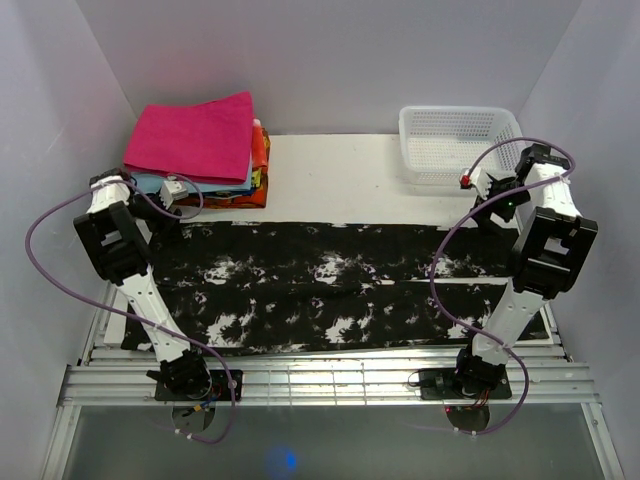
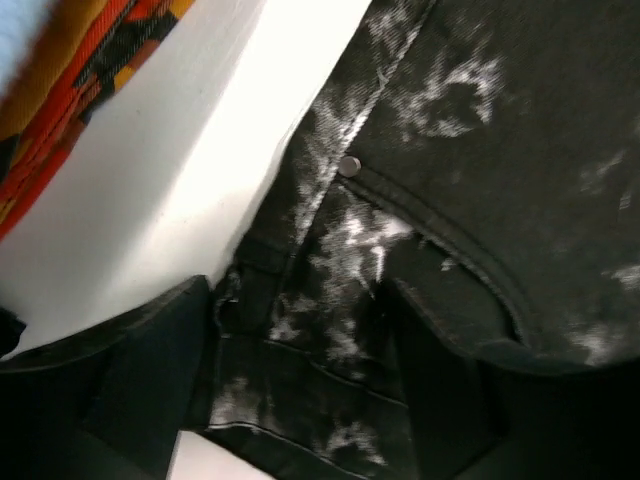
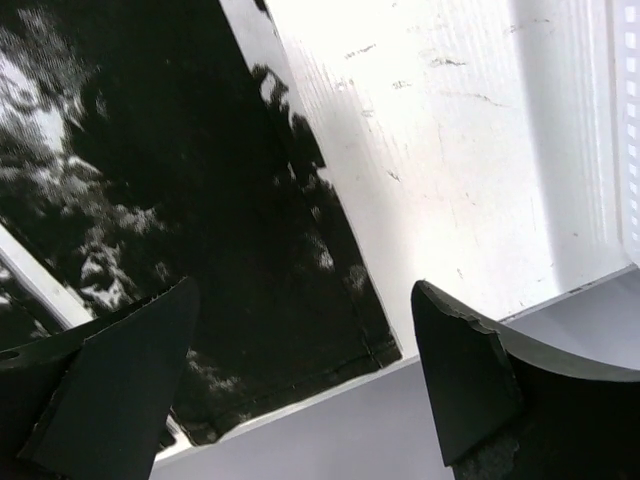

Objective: Fold and stack the trousers
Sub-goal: Fold the trousers

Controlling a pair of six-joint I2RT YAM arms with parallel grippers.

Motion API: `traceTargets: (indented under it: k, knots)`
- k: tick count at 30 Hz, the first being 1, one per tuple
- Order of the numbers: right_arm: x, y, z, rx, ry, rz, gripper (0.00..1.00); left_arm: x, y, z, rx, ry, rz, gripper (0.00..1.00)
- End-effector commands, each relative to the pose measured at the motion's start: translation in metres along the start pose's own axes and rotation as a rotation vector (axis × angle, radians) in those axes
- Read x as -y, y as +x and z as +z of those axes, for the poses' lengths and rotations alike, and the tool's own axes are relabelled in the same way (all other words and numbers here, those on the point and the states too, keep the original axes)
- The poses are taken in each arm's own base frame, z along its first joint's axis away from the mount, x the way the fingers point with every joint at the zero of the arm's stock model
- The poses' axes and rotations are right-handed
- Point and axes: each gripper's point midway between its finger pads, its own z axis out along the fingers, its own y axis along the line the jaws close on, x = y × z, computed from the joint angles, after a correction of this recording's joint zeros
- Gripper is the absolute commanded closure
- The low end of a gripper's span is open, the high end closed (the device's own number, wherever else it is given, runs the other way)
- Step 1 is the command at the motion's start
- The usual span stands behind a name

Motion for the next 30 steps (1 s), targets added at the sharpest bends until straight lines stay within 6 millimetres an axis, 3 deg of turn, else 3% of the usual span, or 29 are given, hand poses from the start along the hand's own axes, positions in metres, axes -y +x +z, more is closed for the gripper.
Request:
traceTargets:
  k: [1, 2, 3, 6, 9, 13, 21, 23, 26, 27, 28, 30]
  knots:
    - [0.008, -0.003, -0.013, 0.039, 0.006, -0.080, 0.08, 0.005, 0.023, -0.004, -0.107, 0.011, 0.083, 0.21]
    - [0.009, 0.001, -0.010, 0.032, 0.004, -0.088, 0.08, 0.014, 0.035, 0.003, -0.136, 0.044, 0.066, 0.26]
    - [0.012, 0.006, -0.011, 0.025, 0.011, -0.095, 0.09, 0.018, 0.045, 0.003, -0.178, 0.059, 0.086, 0.39]
    - [0.024, 0.015, -0.007, 0.015, 0.020, -0.116, 0.08, 0.034, 0.056, 0.006, -0.207, 0.071, 0.117, 0.58]
    - [0.033, 0.019, 0.000, 0.020, 0.010, -0.134, 0.07, 0.036, 0.057, 0.005, -0.214, 0.041, 0.178, 0.64]
    - [0.030, 0.032, 0.019, 0.002, -0.040, -0.158, 0.09, 0.041, 0.056, 0.002, -0.224, 0.043, 0.184, 0.66]
    - [0.027, 0.067, 0.077, -0.017, -0.124, -0.149, 0.09, 0.038, 0.051, -0.002, -0.221, 0.022, 0.178, 0.74]
    - [0.024, 0.074, 0.085, -0.034, -0.143, -0.144, 0.01, 0.039, 0.048, -0.003, -0.210, 0.019, 0.169, 0.77]
    - [0.011, 0.086, 0.095, -0.080, -0.199, -0.138, 0.19, 0.042, 0.045, -0.004, -0.206, 0.020, 0.159, 0.83]
    - [0.004, 0.088, 0.096, -0.087, -0.220, -0.132, 0.33, 0.044, 0.045, -0.005, -0.206, 0.023, 0.149, 0.84]
    - [-0.001, 0.089, 0.097, -0.094, -0.237, -0.129, 0.39, 0.045, 0.045, -0.005, -0.205, 0.025, 0.144, 0.86]
    - [-0.014, 0.091, 0.097, -0.102, -0.267, -0.122, 0.66, 0.048, 0.044, -0.006, -0.198, 0.029, 0.124, 0.92]
